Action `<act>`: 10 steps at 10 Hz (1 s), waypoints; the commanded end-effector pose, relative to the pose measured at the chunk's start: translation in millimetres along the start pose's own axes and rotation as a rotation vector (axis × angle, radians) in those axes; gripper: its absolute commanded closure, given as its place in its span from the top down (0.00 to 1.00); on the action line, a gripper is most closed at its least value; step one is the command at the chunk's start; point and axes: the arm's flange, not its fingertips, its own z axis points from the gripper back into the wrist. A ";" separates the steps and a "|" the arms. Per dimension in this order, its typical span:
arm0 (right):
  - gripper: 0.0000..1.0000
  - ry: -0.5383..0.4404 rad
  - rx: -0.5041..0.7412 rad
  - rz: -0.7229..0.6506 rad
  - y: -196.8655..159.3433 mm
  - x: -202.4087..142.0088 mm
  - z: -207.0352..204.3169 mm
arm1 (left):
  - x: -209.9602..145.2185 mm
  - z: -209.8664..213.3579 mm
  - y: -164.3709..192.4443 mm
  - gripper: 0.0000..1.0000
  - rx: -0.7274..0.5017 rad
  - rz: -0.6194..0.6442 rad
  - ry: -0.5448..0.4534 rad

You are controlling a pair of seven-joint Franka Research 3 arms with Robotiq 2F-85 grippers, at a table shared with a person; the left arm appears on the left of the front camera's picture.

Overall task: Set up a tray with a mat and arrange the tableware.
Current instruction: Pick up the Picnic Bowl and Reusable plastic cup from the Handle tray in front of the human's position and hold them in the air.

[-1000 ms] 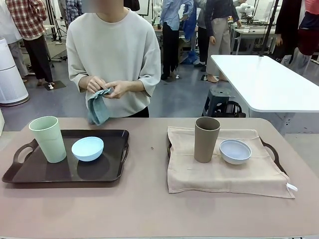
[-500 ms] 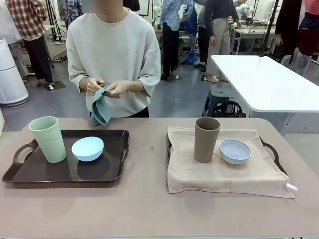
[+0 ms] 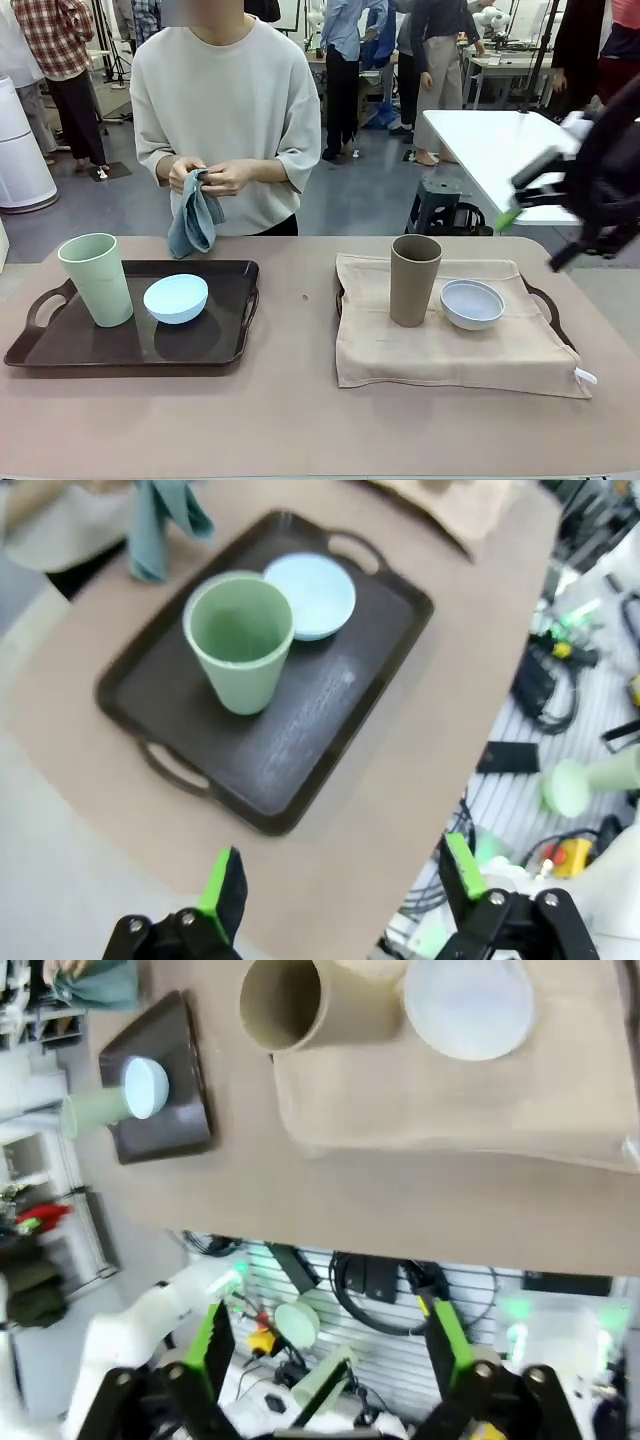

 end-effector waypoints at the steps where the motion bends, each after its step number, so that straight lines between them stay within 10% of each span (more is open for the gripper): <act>1: 1.00 -0.048 -0.057 -0.024 54.4 10.7 -42.9 | -16.5 -5.1 8.7 1.00 0.003 0.003 -0.008; 5: 1.00 -0.029 -0.090 -0.025 115.1 46.0 -123.3 | 0.0 0.0 0.0 1.00 0.000 0.000 0.000; 10: 1.00 -0.027 -0.074 -0.007 110.6 38.5 -131.6 | 0.0 0.0 0.0 1.00 0.000 0.000 0.000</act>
